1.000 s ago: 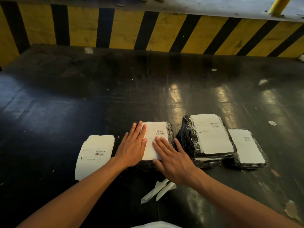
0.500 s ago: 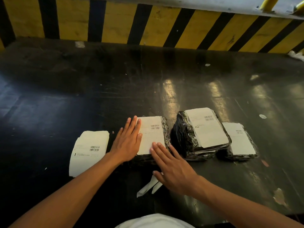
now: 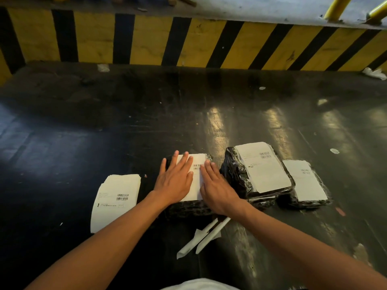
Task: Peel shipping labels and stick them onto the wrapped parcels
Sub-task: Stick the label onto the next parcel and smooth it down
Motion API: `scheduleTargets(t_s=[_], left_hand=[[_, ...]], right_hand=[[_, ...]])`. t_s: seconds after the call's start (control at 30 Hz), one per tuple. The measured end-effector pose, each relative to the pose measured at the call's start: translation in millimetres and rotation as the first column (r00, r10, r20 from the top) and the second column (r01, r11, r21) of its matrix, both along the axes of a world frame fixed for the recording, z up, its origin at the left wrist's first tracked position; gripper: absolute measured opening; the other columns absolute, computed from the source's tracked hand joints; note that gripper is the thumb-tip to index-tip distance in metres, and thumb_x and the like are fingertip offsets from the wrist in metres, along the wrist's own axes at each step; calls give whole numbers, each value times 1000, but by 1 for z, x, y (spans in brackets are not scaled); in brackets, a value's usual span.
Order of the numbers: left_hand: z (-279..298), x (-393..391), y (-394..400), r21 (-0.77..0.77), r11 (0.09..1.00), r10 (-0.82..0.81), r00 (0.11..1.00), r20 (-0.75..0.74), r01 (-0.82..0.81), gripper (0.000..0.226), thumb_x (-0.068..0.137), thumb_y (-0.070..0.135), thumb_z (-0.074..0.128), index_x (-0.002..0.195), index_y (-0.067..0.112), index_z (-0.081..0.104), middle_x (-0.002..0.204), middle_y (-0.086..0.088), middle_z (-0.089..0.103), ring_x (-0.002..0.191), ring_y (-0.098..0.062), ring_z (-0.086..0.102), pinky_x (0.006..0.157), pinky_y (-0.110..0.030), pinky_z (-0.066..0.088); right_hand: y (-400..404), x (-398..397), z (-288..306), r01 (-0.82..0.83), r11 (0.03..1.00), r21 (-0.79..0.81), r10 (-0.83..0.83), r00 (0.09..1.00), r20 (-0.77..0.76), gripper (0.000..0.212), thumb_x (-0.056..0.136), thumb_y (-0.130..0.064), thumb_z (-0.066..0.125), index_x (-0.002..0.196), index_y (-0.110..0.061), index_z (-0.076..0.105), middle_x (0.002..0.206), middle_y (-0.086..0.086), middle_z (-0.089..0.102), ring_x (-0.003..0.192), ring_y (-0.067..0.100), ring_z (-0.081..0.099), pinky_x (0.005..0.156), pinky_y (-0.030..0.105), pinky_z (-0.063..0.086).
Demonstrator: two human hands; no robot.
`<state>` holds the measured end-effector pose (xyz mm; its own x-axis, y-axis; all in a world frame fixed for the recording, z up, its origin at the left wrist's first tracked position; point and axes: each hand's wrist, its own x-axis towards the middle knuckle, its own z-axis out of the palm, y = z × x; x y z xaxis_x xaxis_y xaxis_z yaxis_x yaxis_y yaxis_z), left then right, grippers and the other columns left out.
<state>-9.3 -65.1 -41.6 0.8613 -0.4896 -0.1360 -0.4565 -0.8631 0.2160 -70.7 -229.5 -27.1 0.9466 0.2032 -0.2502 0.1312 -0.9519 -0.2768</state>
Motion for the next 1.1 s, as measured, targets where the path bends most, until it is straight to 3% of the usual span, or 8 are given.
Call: scheduleTargets(t_s=[0.13, 0.27, 0.33, 0.43, 0.57, 0.77, 0.97, 1.1], left_hand=[[-3, -6, 15, 83, 996, 14, 1000, -9, -13, 62, 101, 53, 11, 155, 30, -8, 163, 8, -17, 149, -26, -21, 120, -56, -3], [0, -13, 25, 108, 990, 89, 996, -1, -88, 60, 101, 53, 11, 155, 33, -4, 164, 8, -13, 148, -27, -21, 119, -57, -4], [4, -18, 22, 90, 990, 109, 994, 5, -109, 58, 101, 52, 12, 155, 33, 0, 165, 6, -8, 149, -29, -19, 118, -57, -4], [9, -34, 11, 56, 998, -29, 999, 35, 27, 55, 102, 51, 14, 155, 36, 8, 164, 9, -3, 149, -26, -20, 119, -58, -7], [4, -51, 17, 69, 995, -71, 997, 17, 70, 55, 101, 52, 15, 153, 40, 0, 162, 15, -8, 147, -24, -24, 119, -59, -5], [-2, -61, 52, 75, 997, -42, 996, 72, 37, 57, 99, 54, 13, 153, 38, 7, 161, 18, 0, 149, -25, -19, 120, -56, -7], [4, -86, 41, 8, 981, -192, 981, 36, 191, 56, 100, 56, 16, 153, 38, 13, 158, 20, 1, 149, -19, -19, 121, -53, -8], [-6, -88, 54, 13, 985, -170, 983, 76, 169, 56, 100, 55, 15, 153, 38, 10, 160, 19, 3, 150, -19, -16, 121, -51, -4]], right_hand=[[-4, -7, -5, -14, 999, -50, 16, 999, 41, 61, 105, -34, 17, 156, -9, -7, 164, 9, -15, 151, 22, -16, 123, 45, 13], [-3, -4, -10, 2, 998, -61, 1, 999, 46, 62, 104, -37, 13, 156, -10, -9, 164, 8, -17, 150, 21, -18, 123, 44, 13], [-2, -5, -13, 3, 998, -64, 1, 998, 60, 67, 98, -41, 2, 155, -8, -9, 164, 9, -16, 150, 23, -17, 123, 44, 14], [-4, -5, -16, -16, 999, -49, 19, 997, 76, 80, 86, -46, -9, 155, -6, -7, 164, 13, -13, 151, 25, -17, 124, 43, 12], [-8, -4, -20, -39, 998, -53, 44, 995, 93, 78, 89, -45, -8, 155, -5, -5, 164, 12, -12, 151, 24, -16, 124, 44, 12], [-9, -4, -23, -38, 998, -41, 42, 993, 109, 71, 94, -42, -3, 156, -7, -4, 165, 10, -12, 151, 23, -16, 124, 44, 12], [-8, -4, -19, -121, 991, -50, 129, 969, 208, 68, 97, -32, 6, 151, 10, 10, 161, 27, 6, 145, 31, -12, 118, 44, -9], [-12, -5, -23, -125, 992, -19, 126, 969, 211, 69, 97, -36, 2, 153, 5, 6, 162, 22, -1, 148, 29, -13, 123, 42, -3]])
